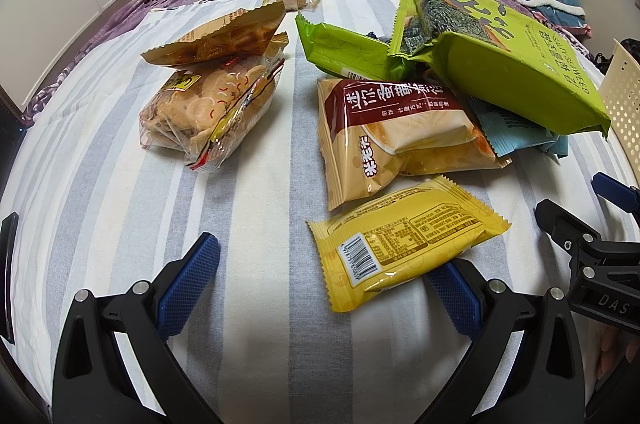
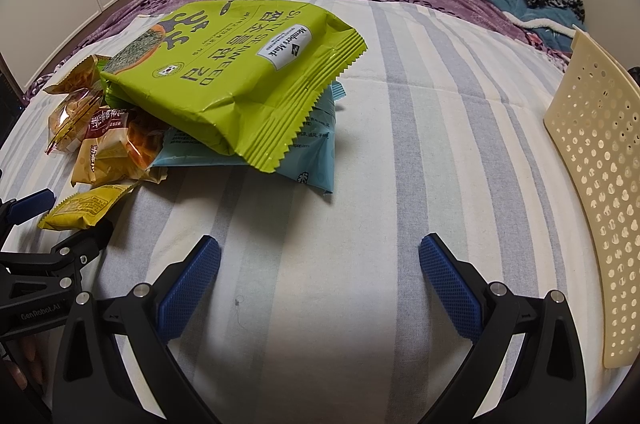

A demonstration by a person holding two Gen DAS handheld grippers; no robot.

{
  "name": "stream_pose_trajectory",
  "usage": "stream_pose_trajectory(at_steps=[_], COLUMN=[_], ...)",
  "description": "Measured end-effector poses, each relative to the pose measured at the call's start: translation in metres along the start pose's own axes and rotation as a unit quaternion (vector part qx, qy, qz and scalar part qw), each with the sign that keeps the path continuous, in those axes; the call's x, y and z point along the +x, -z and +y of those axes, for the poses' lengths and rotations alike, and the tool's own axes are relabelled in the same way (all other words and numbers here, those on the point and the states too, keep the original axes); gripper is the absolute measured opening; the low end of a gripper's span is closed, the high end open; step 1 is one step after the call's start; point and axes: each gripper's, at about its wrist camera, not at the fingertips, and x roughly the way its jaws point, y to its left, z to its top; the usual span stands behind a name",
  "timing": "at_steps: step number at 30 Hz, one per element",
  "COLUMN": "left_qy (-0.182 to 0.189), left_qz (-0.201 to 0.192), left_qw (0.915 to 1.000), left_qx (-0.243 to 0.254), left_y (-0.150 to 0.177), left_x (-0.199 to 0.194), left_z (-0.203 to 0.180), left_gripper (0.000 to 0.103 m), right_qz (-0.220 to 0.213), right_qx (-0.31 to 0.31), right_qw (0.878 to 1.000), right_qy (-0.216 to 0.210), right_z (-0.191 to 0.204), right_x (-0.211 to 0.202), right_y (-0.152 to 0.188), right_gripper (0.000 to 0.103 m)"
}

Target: Organize snacks

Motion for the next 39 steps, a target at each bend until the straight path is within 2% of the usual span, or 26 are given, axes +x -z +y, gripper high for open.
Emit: stream_pose_trajectory(at_steps=[15, 21, 27, 39], left_qy=[0.01, 0.015, 0.013, 0.017], left_qz=[-0.003, -0.01, -0.033, -0.053], left_qw=[0.9999, 0.9997, 0.9993, 0.9983], left_qx=[-0.013, -0.019, -0.013, -0.017], left_y=[0.002, 0.005, 0.001, -0.008], left_x=[-0.01, -0.02, -0.036, -0.055], left_z=[0.007, 0.011, 0.01, 0.013], left_gripper=[0.101, 0.101, 0.101, 0.101], right_qz=[-0.003, -0.01, -0.03, -0.075], right_qx=[-0.004, -0.014, -0.022, -0.027], right_qw=[1.0, 1.0, 0.998, 0.994], right_qy=[-0.006, -0.022, -0.044, -0.075], right_z=[0.006, 0.002, 0.001, -0.006], right_x=[-0.004, -0.011, -0.025, -0.049], right_y=[0.001, 0.003, 0.006, -0.003], right_gripper=[0.098, 0.098, 0.098, 0.098])
